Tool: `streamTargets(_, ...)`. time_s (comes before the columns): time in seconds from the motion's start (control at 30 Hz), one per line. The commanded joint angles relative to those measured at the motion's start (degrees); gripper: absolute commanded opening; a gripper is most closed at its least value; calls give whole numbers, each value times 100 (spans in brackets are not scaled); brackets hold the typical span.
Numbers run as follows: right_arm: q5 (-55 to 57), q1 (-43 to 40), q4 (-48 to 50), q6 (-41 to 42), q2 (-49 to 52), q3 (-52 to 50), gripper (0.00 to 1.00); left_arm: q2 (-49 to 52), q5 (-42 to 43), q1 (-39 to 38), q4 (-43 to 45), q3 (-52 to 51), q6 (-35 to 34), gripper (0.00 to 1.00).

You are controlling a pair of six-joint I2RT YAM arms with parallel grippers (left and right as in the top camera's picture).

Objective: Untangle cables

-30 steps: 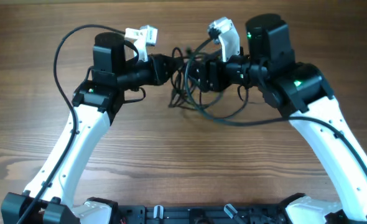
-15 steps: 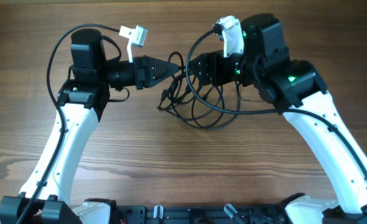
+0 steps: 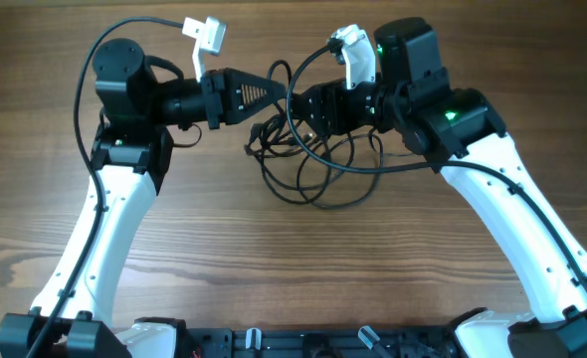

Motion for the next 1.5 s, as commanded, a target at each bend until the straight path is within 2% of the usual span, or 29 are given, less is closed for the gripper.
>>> streamTargets(0.0,-44,2,28,107,66,74,68,-83,-212,26,376,50,-1036,4)
streamTargets(0.17,109,2,-35,114,66,74,64,-83,-380,26,514,50,-1394,4)
streamTargets(0.3,398,2,-68,313,66,74,45,-83,-581,26,509,50,-1392,4)
streamTargets(0.33,433,-2,-59,313,66,74,44,-83,-664,26,509,50,-1392,4)
streamTargets(0.43,332,-2,-11,195,66,72,47,-83,-817,26,507,50,-1394,4)
streamTargets(0.53,48,4,-17,-306,85,-37,49,-83,-837,26,505,50,-1394,4)
streamTargets(0.63,31,2,-63,-365,205,-144,50,-83,-859,26,481,50,-1394,4)
streamTargets(0.77,-267,-7,-26,-1182,101,-92,60,-83,-916,26,199,48,-1322,4)
streamTargets(0.93,-310,-7,-92,-1425,-133,-70,61,-83,-1056,26,68,48,-1180,4)
streamTargets(1.1,-610,20,-654,-2048,20,-76,59,-83,-1073,26,70,48,-1182,4)
streamTargets(1.23,-612,26,-1010,-2312,387,-76,47,-83,-1093,26,68,48,-1180,4)
streamTargets(1.33,-568,26,-964,-2308,649,-76,42,-83,-1093,26,68,48,-1182,4)
streamTargets(1.47,-562,26,-914,-2208,890,-76,20,-83,-1099,26,-44,48,-1178,4)
